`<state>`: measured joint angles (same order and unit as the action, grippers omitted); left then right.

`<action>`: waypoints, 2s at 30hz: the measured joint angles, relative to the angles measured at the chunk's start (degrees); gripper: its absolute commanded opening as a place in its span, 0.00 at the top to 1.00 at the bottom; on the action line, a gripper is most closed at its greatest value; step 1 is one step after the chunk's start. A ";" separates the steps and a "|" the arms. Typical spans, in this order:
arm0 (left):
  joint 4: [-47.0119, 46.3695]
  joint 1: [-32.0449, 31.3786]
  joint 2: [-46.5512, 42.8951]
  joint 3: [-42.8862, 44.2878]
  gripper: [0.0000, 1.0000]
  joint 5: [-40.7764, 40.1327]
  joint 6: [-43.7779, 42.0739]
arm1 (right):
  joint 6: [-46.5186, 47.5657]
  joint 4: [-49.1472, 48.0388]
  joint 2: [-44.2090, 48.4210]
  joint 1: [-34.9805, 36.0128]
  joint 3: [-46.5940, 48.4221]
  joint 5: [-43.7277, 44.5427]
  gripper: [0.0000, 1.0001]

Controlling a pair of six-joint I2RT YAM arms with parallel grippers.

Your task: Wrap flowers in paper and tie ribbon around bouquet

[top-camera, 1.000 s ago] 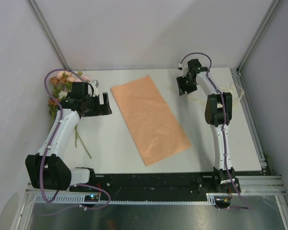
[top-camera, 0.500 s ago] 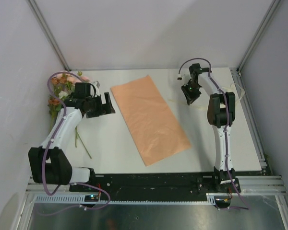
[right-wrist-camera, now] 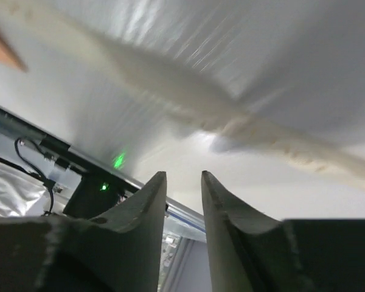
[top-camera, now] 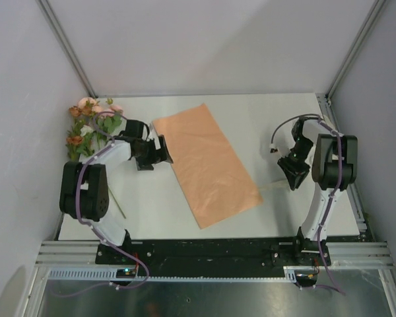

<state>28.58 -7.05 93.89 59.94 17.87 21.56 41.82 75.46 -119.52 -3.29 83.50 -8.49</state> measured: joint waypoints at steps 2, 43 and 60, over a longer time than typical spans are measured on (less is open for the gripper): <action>-1.79 -0.74 2.51 0.02 0.01 0.44 0.92 | 0.87 1.46 1.70 -0.44 -0.68 -2.16 0.54; -7.98 -8.59 26.99 23.32 0.60 6.27 2.14 | -40.79 -31.08 1.60 7.04 4.07 -28.11 0.33; -7.91 -8.59 28.33 24.85 0.67 6.62 1.97 | -42.40 -30.49 -7.43 10.75 10.47 -32.26 0.86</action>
<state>20.67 -15.64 122.21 84.79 24.49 23.53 -0.58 44.97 -126.96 7.46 93.97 -40.75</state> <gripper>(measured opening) 0.339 0.248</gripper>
